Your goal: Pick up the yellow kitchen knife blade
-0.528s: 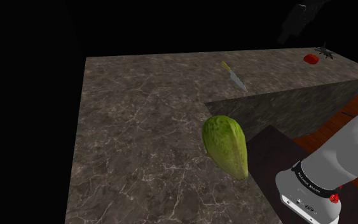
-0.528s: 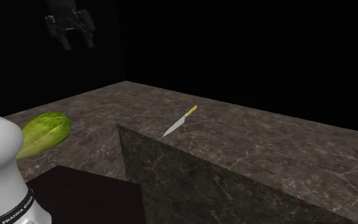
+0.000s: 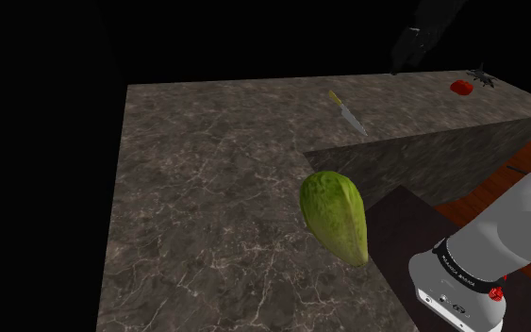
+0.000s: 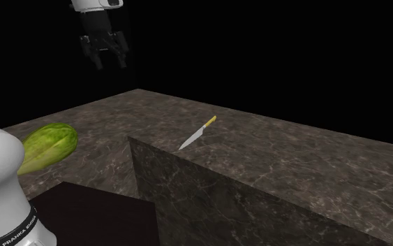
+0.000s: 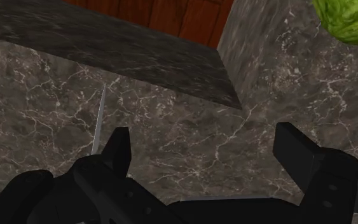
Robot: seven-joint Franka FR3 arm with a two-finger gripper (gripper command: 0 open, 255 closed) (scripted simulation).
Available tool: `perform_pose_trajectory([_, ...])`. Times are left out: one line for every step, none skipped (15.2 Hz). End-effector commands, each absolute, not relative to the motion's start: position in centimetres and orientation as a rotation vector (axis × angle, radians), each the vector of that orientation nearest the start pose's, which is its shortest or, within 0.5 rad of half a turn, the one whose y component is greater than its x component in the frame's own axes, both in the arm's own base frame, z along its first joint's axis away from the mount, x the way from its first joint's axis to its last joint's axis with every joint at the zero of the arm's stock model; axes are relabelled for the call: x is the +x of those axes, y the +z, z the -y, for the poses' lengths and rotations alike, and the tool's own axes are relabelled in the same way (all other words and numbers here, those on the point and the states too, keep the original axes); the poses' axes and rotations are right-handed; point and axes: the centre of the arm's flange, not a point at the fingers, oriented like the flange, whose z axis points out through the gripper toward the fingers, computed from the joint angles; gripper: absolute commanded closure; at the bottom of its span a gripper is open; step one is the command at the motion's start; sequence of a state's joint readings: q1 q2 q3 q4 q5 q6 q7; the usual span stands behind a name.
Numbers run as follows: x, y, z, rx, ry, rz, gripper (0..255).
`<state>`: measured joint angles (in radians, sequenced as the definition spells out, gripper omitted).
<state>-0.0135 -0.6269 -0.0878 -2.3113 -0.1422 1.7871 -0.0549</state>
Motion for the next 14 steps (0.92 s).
perform_pose_trajectory([38.6,56.5,7.1,-3.229,-0.150,-0.043,0])
perform_pose_trajectory([39.4,55.7,7.8,-3.226,-0.146,-0.057,0])
perform_pose_trajectory([40.3,54.9,8.5,-3.223,-0.142,-0.071,0])
perform_pose_trajectory([41.1,54.1,9.2,-3.220,-0.139,-0.086,0])
perform_pose_trajectory([41.9,53.3,9.9,-3.218,-0.135,-0.100,0])
perform_pose_trajectory([42.7,52.4,10.6,-3.215,-0.131,-0.114,0])
perform_pose_trajectory([43.6,51.6,11.3,-3.212,-0.127,-0.128,0])
perform_pose_trajectory([44.4,50.8,12.1,-3.209,-0.124,-0.142,0])
perform_pose_trajectory([45.1,50.0,12.8,-3.205,-0.120,-0.156,0])
perform_pose_trajectory([45.9,49.1,13.5,-3.202,-0.116,-0.170,0])
perform_pose_trajectory([46.7,48.3,14.3,-3.199,-0.113,-0.184,0])
perform_pose_trajectory([47.5,47.5,15.0,-3.196,-0.109,-0.198,0])
perform_pose_trajectory([48.2,46.6,15.8,-3.192,-0.105,-0.211,0])
perform_pose_trajectory([49.0,45.8,16.5,-3.189,-0.102,-0.225,0])
